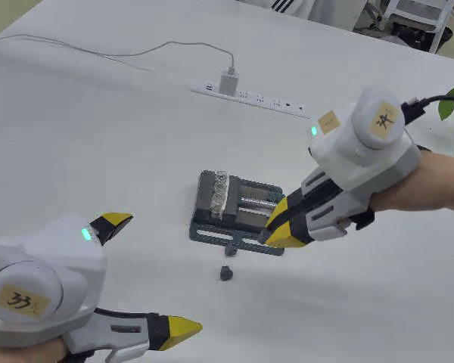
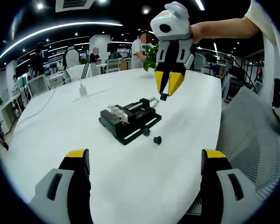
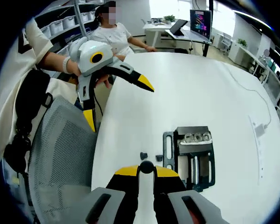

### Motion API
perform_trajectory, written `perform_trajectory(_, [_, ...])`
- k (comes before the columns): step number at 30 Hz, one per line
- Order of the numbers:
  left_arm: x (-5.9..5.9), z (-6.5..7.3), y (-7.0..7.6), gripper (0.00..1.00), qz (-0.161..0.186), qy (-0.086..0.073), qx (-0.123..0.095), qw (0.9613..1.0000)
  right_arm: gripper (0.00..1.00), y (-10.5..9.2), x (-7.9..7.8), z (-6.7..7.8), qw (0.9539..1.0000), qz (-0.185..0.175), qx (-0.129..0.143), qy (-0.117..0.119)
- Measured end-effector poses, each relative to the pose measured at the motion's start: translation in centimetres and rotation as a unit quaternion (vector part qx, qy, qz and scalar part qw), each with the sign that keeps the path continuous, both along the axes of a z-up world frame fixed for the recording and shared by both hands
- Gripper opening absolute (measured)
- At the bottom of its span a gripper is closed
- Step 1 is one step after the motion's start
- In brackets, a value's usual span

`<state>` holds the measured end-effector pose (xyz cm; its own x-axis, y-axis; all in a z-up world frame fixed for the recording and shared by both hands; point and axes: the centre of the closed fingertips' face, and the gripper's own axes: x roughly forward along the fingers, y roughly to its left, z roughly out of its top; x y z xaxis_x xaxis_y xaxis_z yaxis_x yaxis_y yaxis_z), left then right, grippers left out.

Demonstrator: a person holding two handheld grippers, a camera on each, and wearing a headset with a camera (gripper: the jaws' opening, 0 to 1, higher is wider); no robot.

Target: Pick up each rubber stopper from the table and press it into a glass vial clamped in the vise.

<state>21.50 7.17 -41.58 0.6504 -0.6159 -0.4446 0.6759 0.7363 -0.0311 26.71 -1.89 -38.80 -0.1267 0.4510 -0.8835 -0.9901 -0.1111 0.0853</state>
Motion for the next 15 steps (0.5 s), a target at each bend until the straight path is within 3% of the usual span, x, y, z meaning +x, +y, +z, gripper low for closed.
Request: perform_trajectory(15, [0.1,0.2,-0.3,0.97,-0.001,-0.001,-0.005,1.0000,0.07,2.8,4.3,0.9,0.9982,0.040,-0.039,-0.024])
